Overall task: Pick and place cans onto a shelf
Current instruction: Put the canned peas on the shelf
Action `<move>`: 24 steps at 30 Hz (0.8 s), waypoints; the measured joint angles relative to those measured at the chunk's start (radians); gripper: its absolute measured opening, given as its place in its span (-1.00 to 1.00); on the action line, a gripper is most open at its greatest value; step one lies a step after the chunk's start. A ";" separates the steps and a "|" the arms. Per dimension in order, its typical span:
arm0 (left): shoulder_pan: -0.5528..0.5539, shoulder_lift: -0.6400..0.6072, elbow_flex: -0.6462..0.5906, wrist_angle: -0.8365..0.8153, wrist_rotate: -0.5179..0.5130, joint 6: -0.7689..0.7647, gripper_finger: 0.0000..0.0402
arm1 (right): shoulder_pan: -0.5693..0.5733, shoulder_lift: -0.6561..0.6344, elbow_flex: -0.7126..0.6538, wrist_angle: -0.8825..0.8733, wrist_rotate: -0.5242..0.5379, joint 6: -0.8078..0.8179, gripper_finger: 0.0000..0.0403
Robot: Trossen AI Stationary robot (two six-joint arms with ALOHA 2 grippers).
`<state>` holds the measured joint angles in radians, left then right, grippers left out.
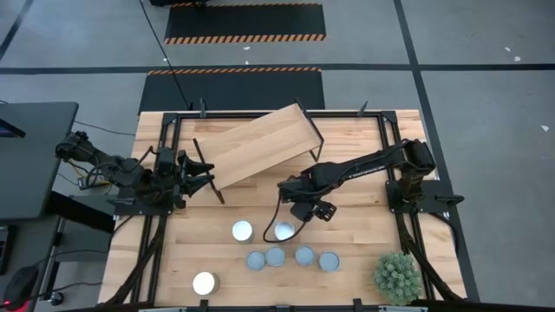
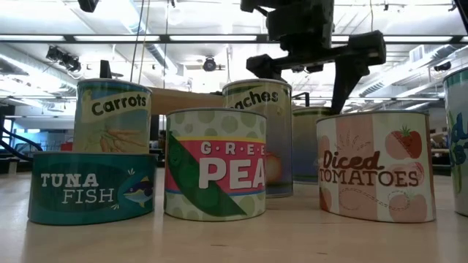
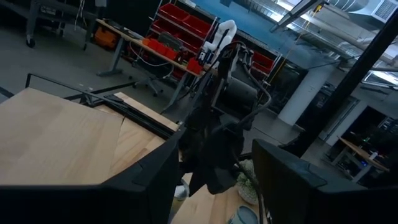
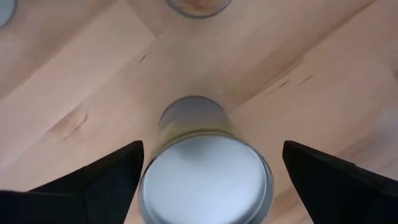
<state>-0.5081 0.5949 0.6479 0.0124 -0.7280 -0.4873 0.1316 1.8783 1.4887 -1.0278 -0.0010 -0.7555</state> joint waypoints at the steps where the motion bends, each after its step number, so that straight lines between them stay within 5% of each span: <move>1: 0.000 0.000 0.000 0.000 0.000 0.000 0.04 | -0.002 0.004 -0.001 -0.005 0.000 0.000 0.94; 8: 0.000 0.000 0.000 0.006 0.000 -0.001 0.04 | -0.014 0.003 -0.044 0.026 0.000 0.019 0.91; 17: 0.000 0.000 0.000 0.006 0.000 0.000 0.04 | -0.016 0.003 -0.065 0.025 -0.005 0.049 0.55; 24: 0.000 0.000 0.000 0.006 0.000 0.000 0.04 | -0.029 0.001 -0.003 -0.026 0.006 0.093 0.55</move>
<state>-0.5080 0.5949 0.6479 0.0185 -0.7277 -0.4877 0.1025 1.8797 1.4853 -1.0537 0.0046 -0.6625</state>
